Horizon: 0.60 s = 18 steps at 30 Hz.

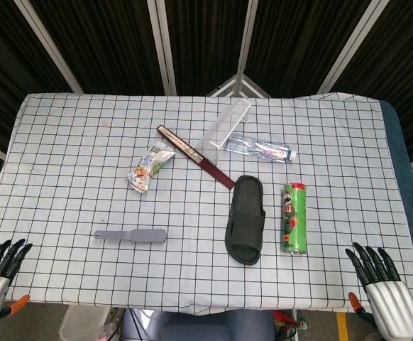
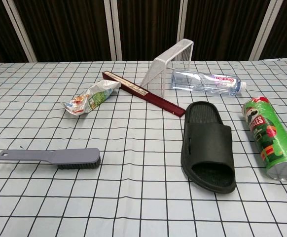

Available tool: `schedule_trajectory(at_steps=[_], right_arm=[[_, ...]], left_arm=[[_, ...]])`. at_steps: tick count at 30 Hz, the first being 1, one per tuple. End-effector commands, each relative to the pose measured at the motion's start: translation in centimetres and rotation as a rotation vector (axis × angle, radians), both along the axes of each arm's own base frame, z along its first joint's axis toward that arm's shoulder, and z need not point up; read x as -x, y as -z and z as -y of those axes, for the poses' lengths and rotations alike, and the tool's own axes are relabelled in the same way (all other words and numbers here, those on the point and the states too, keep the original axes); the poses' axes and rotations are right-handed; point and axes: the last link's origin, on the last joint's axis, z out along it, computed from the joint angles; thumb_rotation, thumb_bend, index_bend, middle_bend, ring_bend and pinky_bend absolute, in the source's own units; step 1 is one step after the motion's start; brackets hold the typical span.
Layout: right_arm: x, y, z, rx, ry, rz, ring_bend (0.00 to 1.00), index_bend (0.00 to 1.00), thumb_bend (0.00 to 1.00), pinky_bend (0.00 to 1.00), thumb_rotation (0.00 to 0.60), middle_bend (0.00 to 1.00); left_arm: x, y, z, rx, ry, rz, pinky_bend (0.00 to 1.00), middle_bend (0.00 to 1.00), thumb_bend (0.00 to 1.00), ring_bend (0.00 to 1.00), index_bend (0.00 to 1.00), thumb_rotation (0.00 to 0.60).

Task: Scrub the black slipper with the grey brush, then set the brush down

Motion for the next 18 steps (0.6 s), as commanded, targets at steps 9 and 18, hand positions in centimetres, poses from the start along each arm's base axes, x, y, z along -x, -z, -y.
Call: schedule_trajectory(at_steps=[9, 18], right_arm=[[0.5, 0.3, 0.6, -0.023, 0.028, 0.003, 0.00, 0.00, 0.42, 0.00, 0.600, 0.00], [1.4, 0.8, 2.6, -0.041, 0.085, 0.006, 0.00, 0.00, 0.42, 0.00, 0.600, 0.00]], left_arm=[[-0.9, 2.8, -1.9, 0.052, 0.049, 0.038, 0.23, 0.15, 0.13, 0.10, 0.06, 0.600], [-4.2, 7.9, -5.8, 0.126, 0.159, 0.087, 0.21, 0.17, 0.28, 0.10, 0.06, 0.600]])
